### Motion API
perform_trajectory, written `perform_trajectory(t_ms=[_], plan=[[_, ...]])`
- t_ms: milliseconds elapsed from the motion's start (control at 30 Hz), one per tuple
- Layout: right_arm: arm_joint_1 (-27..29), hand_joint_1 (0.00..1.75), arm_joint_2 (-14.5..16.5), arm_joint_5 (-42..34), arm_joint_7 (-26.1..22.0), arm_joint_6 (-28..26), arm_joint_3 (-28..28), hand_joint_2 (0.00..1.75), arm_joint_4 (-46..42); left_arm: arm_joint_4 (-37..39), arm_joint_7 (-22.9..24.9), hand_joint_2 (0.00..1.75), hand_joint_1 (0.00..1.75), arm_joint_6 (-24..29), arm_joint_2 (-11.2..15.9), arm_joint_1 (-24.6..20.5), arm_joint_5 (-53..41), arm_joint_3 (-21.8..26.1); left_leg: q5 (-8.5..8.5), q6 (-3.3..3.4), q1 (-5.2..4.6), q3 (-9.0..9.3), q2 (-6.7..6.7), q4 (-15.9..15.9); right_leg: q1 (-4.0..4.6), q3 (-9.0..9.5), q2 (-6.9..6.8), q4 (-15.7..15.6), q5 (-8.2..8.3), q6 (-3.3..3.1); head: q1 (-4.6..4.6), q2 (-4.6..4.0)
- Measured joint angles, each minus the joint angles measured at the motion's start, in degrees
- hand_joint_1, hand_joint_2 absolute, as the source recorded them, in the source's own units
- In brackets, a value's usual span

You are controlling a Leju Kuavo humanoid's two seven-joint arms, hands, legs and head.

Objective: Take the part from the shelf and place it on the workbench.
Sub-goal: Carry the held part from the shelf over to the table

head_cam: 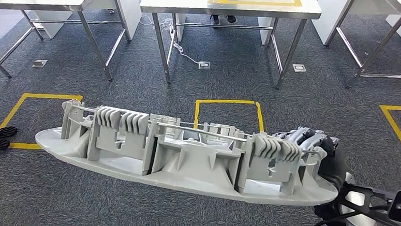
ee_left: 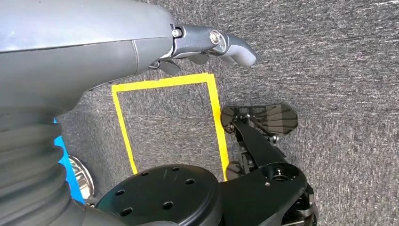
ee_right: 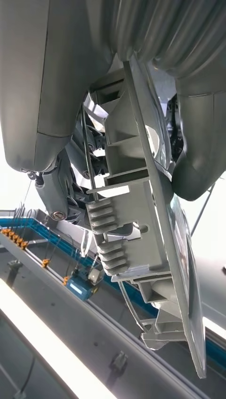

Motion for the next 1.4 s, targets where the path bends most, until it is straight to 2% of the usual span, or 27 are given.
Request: perform_trajectory(t_ms=[33, 100, 167, 267, 300, 367, 400, 433, 467, 500, 533, 567, 633, 700, 767, 800, 833, 900, 967, 1000, 1033, 1100, 1133, 1167, 1267, 1333, 1400], plan=[[0.0, 1.75, 0.0, 0.0, 0.0, 0.0, 0.0, 1.75, 0.0, 0.0, 0.0, 1.75, 0.00, 0.0, 0.0, 0.0, 0.0, 0.0, -0.22, -0.22, 0.02, 0.25, 0.00, 0.0, -0.06, 2.00, -0.30, -4.2, 1.95, -0.11, 0.04, 0.00], [-0.2, 1.75, 0.0, -0.2, 0.0, 0.1, 0.0, 1.75, 0.0, 0.0, -0.1, 1.75, 0.00, 0.0, 0.0, 0.0, 0.0, 0.0, -0.74, -0.90, -0.13, 0.59, 0.01, 0.0, 0.19, 5.17, -0.87, -10.5, 3.56, -0.55, 0.09, 0.00], [-0.3, 1.75, 0.0, -0.4, 0.0, 0.3, 0.0, 1.75, 0.0, 0.0, -0.1, 1.75, 0.00, 0.0, 0.0, -0.1, 0.0, 0.0, -1.16, -1.72, -0.25, 0.82, 0.10, -0.2, 0.58, 5.85, -0.91, -11.8, 2.93, -1.26, 0.08, 0.00], [-0.4, 1.75, 0.1, -0.5, 0.0, 0.4, 0.0, 1.75, 0.1, 0.0, -0.2, 1.75, 0.00, 0.0, 0.0, -0.2, 0.0, 0.0, -1.94, -2.81, -0.08, 0.92, 0.21, 0.9, 0.38, 6.75, -0.46, -12.2, 2.52, -2.56, -0.09, 0.00], [-0.6, 1.75, 0.1, -0.5, 0.0, 0.5, 0.0, 1.75, 0.1, 0.0, -0.2, 1.75, 0.00, 0.0, 0.0, -0.2, 0.0, 0.0, -2.77, -3.07, -0.03, -0.13, 0.16, 3.1, 0.25, 7.29, -0.41, -12.4, 2.30, -2.98, -0.25, 0.00], [-0.7, 1.75, 0.2, -0.5, 0.0, 0.6, 0.0, 1.75, 0.1, 0.0, -0.2, 1.75, 0.00, 0.0, 0.0, -0.1, 0.0, 0.0, -5.16, -3.38, 0.01, -4.73, 0.05, 10.7, 0.28, 8.32, -0.35, -12.4, 1.48, -3.56, -0.54, 0.00], [-0.7, 1.75, 0.3, -0.5, 0.0, 0.7, 0.0, 1.75, 0.1, 0.0, -0.2, 1.75, 0.00, 0.0, 0.0, 0.0, 0.0, 0.0, -5.85, -3.46, 0.01, -7.38, 0.04, 14.4, 0.34, 8.87, -0.24, -12.4, 0.97, -3.66, -0.60, 0.00], [-0.7, 1.75, 0.4, -0.5, 0.0, 0.7, 0.0, 1.75, 0.1, 0.0, -0.2, 1.75, 0.00, 0.0, 0.0, 0.1, 0.0, 0.0, -5.46, -3.47, 0.00, -9.41, 0.01, 16.5, 0.40, 9.55, -0.08, -12.4, 0.40, -3.69, -0.63, 0.00], [-0.7, 1.75, 0.4, -0.4, 0.0, 0.8, 0.0, 1.75, 0.2, 0.0, -0.2, 1.75, 0.00, 0.0, 0.0, 0.2, 0.0, 0.0, -3.81, -3.39, -0.01, -10.38, -0.02, 16.4, 0.43, 10.35, 0.10, -12.4, -0.23, -3.66, -0.67, 0.00], [-0.7, 1.75, 0.4, -0.4, 0.0, 0.8, 0.0, 1.75, 0.3, 0.0, -0.2, 1.75, 0.00, 0.0, 0.0, 0.3, 0.0, 0.0, -1.09, -3.22, -0.03, -10.22, -0.05, 14.1, 0.45, 11.27, 0.26, -12.4, -0.91, -3.56, -0.71, 0.00], [-0.7, 1.75, 0.4, -0.4, 0.0, 0.8, 0.0, 1.75, 0.3, 0.0, -0.2, 1.75, 0.00, 0.0, 0.1, 0.3, 0.0, 0.0, 2.09, -2.99, -0.05, -9.24, -0.10, 10.2, 0.45, 12.22, 0.37, -12.4, -1.65, -3.43, -0.76, 0.00], [-0.8, 1.75, 0.4, -0.4, 0.0, 0.8, 0.0, 1.75, 0.3, 0.0, -0.2, 1.75, 0.00, 0.0, 0.2, 0.3, 0.0, 0.0, 4.22, -2.74, -0.19, -8.01, -0.21, 6.6, 0.54, 12.95, 0.45, -12.4, -2.42, -3.17, -0.78, 0.00], [-0.9, 1.75, 0.4, -0.4, 0.0, 0.8, 0.0, 1.75, 0.4, 0.0, -0.3, 1.75, 0.00, 0.0, 0.3, 0.2, 0.0, 0.0, 5.32, -2.18, -0.46, -6.13, -0.33, 2.0, 0.63, 13.77, 0.61, -12.7, -3.56, -2.52, -0.80, 0.00], [-1.0, 1.75, 0.4, -0.2, 0.0, 0.7, 0.0, 1.75, 0.4, 0.0, -0.3, 1.75, 0.00, -0.1, 0.3, 0.1, 0.0, 0.0, 4.05, -1.45, -0.56, -5.35, -0.33, 1.1, 0.63, 14.13, 0.73, -12.5, -3.44, -1.76, -0.80, 0.00], [-1.0, 1.75, 0.4, -0.1, 0.0, 0.6, 0.0, 1.75, 0.4, 0.0, -0.4, 1.75, 0.00, -0.1, 0.3, 0.2, 0.0, 0.0, 3.35, -0.68, -0.32, -4.30, -0.39, 0.4, 0.56, 13.00, 0.51, -9.7, -2.39, -1.15, -0.69, 0.00], [-1.1, 1.75, 0.4, -0.1, 0.0, 0.6, 0.0, 1.75, 0.4, 0.0, -0.4, 1.75, 0.00, -0.1, 0.3, 0.1, 0.0, 0.0, 2.94, -0.38, -0.18, -3.53, -0.43, 0.1, 0.51, 11.20, 0.36, -6.8, -2.15, -0.93, -0.55, 0.00], [-1.1, 1.75, 0.4, -0.1, 0.0, 0.6, 0.0, 1.75, 0.4, 0.0, -0.4, 1.75, 0.00, -0.1, 0.3, 0.2, 0.0, 0.0, 2.47, -0.18, -0.08, -2.76, -0.45, -0.3, 0.43, 8.77, 0.21, -3.4, -2.51, -0.73, -0.38, 0.00], [-1.0, 1.75, 0.4, -0.1, 0.0, 0.5, 0.0, 1.75, 0.4, 0.0, -0.4, 1.75, 0.00, -0.1, 0.3, 0.2, 0.0, 0.0, 1.26, -0.08, -0.04, -1.16, -0.50, -0.5, 0.29, 3.54, 0.14, 2.3, -5.26, -0.32, -0.14, 0.00], [-0.9, 1.75, 0.4, 0.0, 0.0, 0.5, 0.0, 1.75, 0.4, 0.0, -0.4, 1.75, 0.00, -0.1, 0.3, 0.3, 0.0, 0.0, -0.20, -0.24, -0.01, 0.72, -0.58, -0.6, 0.20, 0.35, 0.05, 3.2, -7.45, -0.08, -0.03, 0.00], [-0.9, 1.75, 0.4, 0.0, 0.0, 0.5, 0.0, 1.75, 0.4, 0.0, -0.4, 1.75, 0.00, -0.1, 0.3, 0.3, 0.0, 0.0, -1.01, -0.34, 0.02, 1.80, -0.61, -0.6, 0.16, -0.15, -0.02, 1.5, -6.80, -0.11, 0.04, 0.00], [-0.9, 1.75, 0.4, -0.1, 0.0, 0.6, 0.0, 1.75, 0.4, 0.0, -0.4, 1.75, 0.00, -0.2, 0.2, 0.4, 0.0, 0.0, -1.85, -0.47, 0.03, 2.92, -0.61, -0.6, 0.14, -0.04, -0.14, -1.5, -4.50, -0.22, 0.09, 0.00], [-0.8, 1.75, 0.4, -0.1, 0.0, 0.9, 0.0, 1.75, 0.5, 0.0, -0.4, 1.75, 0.00, -0.2, 0.2, 0.4, 0.0, 0.0, -3.54, -0.93, -0.04, 4.86, -0.61, -0.5, 0.25, 0.49, -0.65, -8.0, 2.63, -0.70, 0.29, 0.00], [-0.7, 1.75, 0.5, -0.1, 0.0, 1.0, 0.0, 1.75, 0.6, 0.0, -0.3, 1.75, 0.00, -0.2, 0.2, 0.3, 0.0, 0.0, -4.37, -1.33, -0.11, 5.51, -0.61, -0.6, 0.40, 0.82, -0.84, -9.8, 5.26, -1.06, 0.32, 0.00], [-0.6, 1.75, 0.5, 0.0, 0.0, 1.1, 0.0, 1.75, 0.6, 0.0, -0.3, 1.75, 0.00, -0.2, 0.2, 0.3, 0.0, 0.0, -4.89, -1.80, -0.17, 6.19, -0.61, -0.5, 0.53, 1.09, -0.91, -10.6, 6.52, -1.51, 0.35, 0.00], [-0.7, 1.75, 0.7, 0.3, 0.0, 1.2, -0.1, 1.75, 0.5, 0.0, -0.3, 1.75, 0.00, -0.2, 0.3, 0.1, 0.0, 0.0, -4.12, -3.05, -0.09, 6.05, -0.55, 2.3, 0.52, 2.84, -0.54, -10.9, 5.57, -2.92, 0.19, 0.00], [-0.8, 1.75, 1.0, 0.4, 0.0, 1.3, -0.1, 1.75, 0.5, 0.0, -0.3, 1.75, 0.00, -0.2, 0.3, -0.2, 0.0, 0.0, -3.72, -3.33, 0.01, 2.25, -0.52, 8.5, 0.40, 4.31, -0.42, -11.1, 4.52, -3.61, -0.07, 0.00], [-0.9, 1.75, 1.3, 0.4, 0.0, 1.3, -0.1, 1.75, 0.5, 0.0, -0.3, 1.75, 0.00, -0.2, 0.3, -0.1, 0.0, 0.0, -6.48, -3.51, 0.01, -2.79, -0.52, 14.7, 0.45, 5.74, -0.27, -11.2, 3.16, -4.00, -0.28, 0.00]])
